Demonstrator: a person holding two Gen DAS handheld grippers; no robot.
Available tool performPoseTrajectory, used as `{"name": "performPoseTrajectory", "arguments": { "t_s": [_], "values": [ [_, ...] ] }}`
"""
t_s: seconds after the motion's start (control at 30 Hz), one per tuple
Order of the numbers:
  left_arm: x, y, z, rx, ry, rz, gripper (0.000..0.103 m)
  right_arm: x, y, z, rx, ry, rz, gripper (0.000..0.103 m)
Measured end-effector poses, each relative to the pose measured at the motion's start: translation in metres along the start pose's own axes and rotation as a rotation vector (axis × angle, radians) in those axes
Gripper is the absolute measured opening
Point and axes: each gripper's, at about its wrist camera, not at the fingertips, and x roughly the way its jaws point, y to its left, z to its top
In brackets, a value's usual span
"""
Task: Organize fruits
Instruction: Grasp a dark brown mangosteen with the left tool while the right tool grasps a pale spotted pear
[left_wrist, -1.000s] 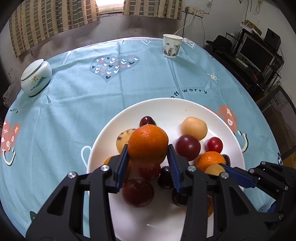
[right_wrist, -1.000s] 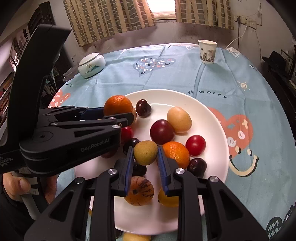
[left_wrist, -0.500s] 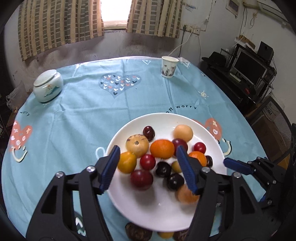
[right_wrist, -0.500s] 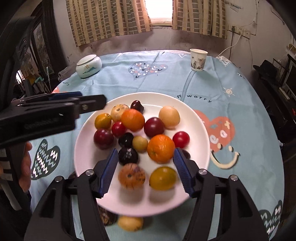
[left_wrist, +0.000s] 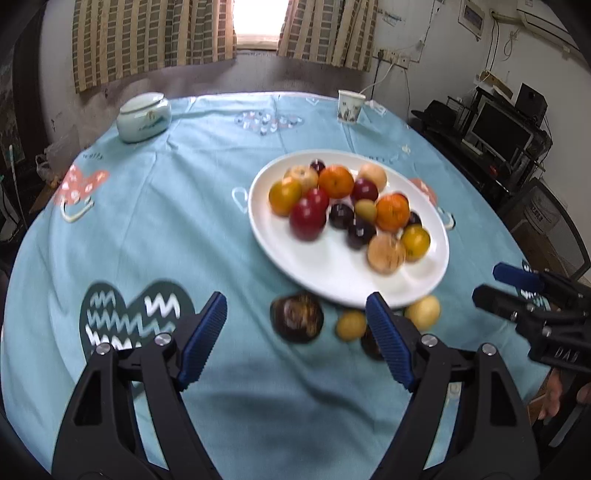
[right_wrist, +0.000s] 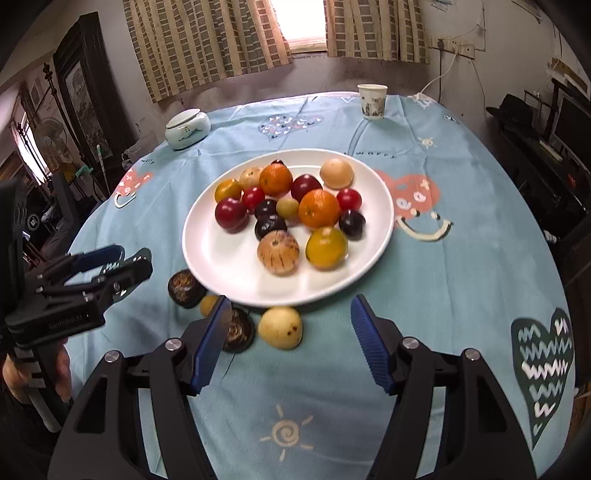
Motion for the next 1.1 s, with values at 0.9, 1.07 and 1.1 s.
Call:
{"name": "performPoseTrajectory", "arguments": {
  "t_s": [0.9,1.07,1.1],
  "values": [
    [0.023,0.025,-0.035,-0.043,0.092,0.034,0.082,0.073,0.005,-0.024,0.019,0.080,0.044,0.040],
    [0.046,0.021,-0.029,-0.020,0.122,0.050,0.082,0.042,0.009,-0.029,0.021,0.028,0.055,0.040],
    [0.050,0.020,-0.028,-0.017,0.128,0.052,0.082,0.036,0.008,-0.030,0.024,0.021,0.056,0.040]
  ]
}}
